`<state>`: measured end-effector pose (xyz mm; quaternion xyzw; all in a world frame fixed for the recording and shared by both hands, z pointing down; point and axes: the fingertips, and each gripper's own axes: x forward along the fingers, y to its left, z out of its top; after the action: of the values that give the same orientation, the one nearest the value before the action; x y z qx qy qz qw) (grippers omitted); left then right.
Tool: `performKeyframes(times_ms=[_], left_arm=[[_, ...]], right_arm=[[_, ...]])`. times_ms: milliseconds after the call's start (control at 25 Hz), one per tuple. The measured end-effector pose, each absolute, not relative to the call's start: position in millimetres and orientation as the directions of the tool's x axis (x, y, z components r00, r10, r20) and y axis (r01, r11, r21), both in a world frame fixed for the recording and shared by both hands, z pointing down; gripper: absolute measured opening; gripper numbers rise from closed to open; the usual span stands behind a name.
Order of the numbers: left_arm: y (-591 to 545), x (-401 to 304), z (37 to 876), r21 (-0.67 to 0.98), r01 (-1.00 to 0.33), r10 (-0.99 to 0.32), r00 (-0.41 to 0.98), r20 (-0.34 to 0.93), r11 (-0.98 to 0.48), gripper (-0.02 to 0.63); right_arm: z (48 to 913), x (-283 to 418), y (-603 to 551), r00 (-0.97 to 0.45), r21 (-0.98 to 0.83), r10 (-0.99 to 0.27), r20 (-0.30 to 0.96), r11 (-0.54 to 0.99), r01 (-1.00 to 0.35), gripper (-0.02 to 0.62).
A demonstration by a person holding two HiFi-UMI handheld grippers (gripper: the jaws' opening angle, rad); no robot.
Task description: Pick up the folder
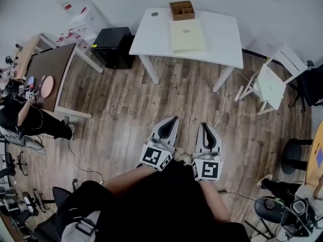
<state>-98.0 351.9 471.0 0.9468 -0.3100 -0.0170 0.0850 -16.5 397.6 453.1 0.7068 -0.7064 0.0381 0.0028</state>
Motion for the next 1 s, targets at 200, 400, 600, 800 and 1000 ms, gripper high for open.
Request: performKeyframes(times_ms=[200, 400, 600, 800, 1000], left_arm=[[315, -67, 471, 0.166, -0.533, -0.538, 0.843, 0.014, -0.830, 0.014], [246, -69, 470, 0.188, -0.534, -0.541, 0.841, 0.018, -0.824, 0.013], [173, -81, 463, 0.191, -0.558, -0.565, 0.825, 0.023, -0.807, 0.014], [116, -85, 461, 0.211, -0.547, -0.558, 0.830, 0.011, -0.810, 0.014], [72, -84, 457, 0.228, -0.525, -0.541, 0.841, -0.007, -0.820, 0.014]], right_arm=[[466, -4, 340, -0.001, -0.049, -0.995, 0.103, -0.004, -0.999, 0.037], [456, -19, 258, -0.063, 0.016, -0.992, 0.105, 0.065, -0.998, 0.037], [452, -39, 190, -0.121, 0.038, -0.983, 0.134, 0.128, -0.991, 0.037], [450, -53, 136, -0.122, 0.101, -0.980, 0.157, 0.139, -0.985, 0.037], [445, -44, 96, -0.083, 0.090, -0.987, 0.140, 0.096, -0.991, 0.037]])
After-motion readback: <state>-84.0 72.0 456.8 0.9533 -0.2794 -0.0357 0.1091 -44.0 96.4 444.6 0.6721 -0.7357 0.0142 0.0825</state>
